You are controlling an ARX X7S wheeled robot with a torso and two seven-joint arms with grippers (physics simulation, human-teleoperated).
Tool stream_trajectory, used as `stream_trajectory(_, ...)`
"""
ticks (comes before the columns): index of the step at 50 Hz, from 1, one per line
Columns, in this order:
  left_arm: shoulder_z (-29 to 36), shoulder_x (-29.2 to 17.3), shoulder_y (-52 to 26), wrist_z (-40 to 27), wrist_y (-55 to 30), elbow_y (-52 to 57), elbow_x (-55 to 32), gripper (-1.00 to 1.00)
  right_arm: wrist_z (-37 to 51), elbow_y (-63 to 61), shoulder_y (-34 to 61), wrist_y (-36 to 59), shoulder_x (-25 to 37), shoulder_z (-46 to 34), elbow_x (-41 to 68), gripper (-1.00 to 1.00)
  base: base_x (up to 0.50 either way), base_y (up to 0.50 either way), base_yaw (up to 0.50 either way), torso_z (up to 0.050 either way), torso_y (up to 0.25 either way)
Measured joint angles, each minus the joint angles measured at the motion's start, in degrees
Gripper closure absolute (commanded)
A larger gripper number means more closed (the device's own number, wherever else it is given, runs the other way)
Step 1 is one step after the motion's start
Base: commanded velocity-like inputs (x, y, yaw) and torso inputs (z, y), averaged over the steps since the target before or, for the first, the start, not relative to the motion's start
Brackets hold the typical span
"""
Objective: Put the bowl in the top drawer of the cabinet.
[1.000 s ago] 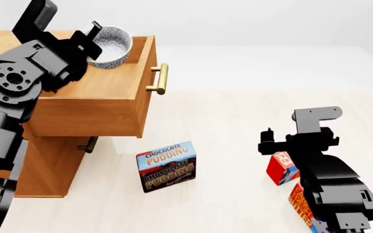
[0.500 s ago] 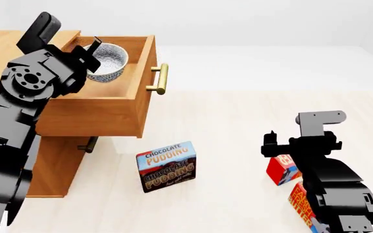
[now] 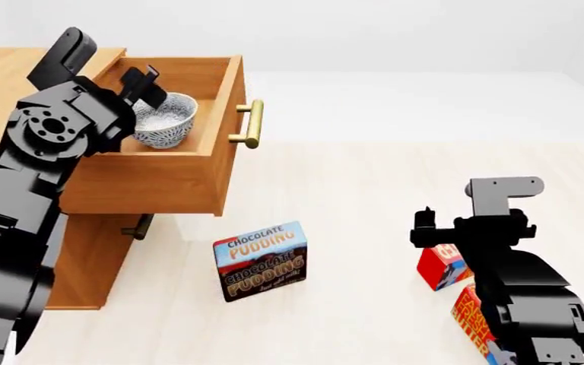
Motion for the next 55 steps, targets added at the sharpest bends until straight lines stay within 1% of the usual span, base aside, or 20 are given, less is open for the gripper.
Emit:
stream_trajectory(17, 2.0, -0.3, -0.6, -0.1, 1.7, 1.2, 0.2, -1.0, 0.2, -0.2, 0.0, 0.1, 0.1, -0.2, 0.1, -1.0, 0.0, 0.0, 0.0, 0.0, 0.0)
stream_trajectory(24, 2.1, -2.6, 0.7, -2.0, 3.3, 8.1, 0.5, -1.0, 0.2, -0.5, -0.1, 0.3, 0.2, -0.2, 0.2, -1.0, 0.0, 0.0, 0.0, 0.0, 0.0)
stream_trajectory(32, 0.5, -5.4, 3.5, -3.1, 4.0, 16.1, -1.0, -1.0, 0.3, -1.0, -0.2, 0.6, 0.4, -0.2, 0.4, -1.0, 0.0, 0.0, 0.0, 0.0, 0.003)
stream_trajectory(55, -2.4, -13.2, 8.2, 0.3, 7.8, 41.8, -1.6, -1.0, 0.6, -1.6, -0.6, 0.8, 0.6, 0.1, 0.9, -1.0, 0.0, 0.0, 0.0, 0.0, 0.0)
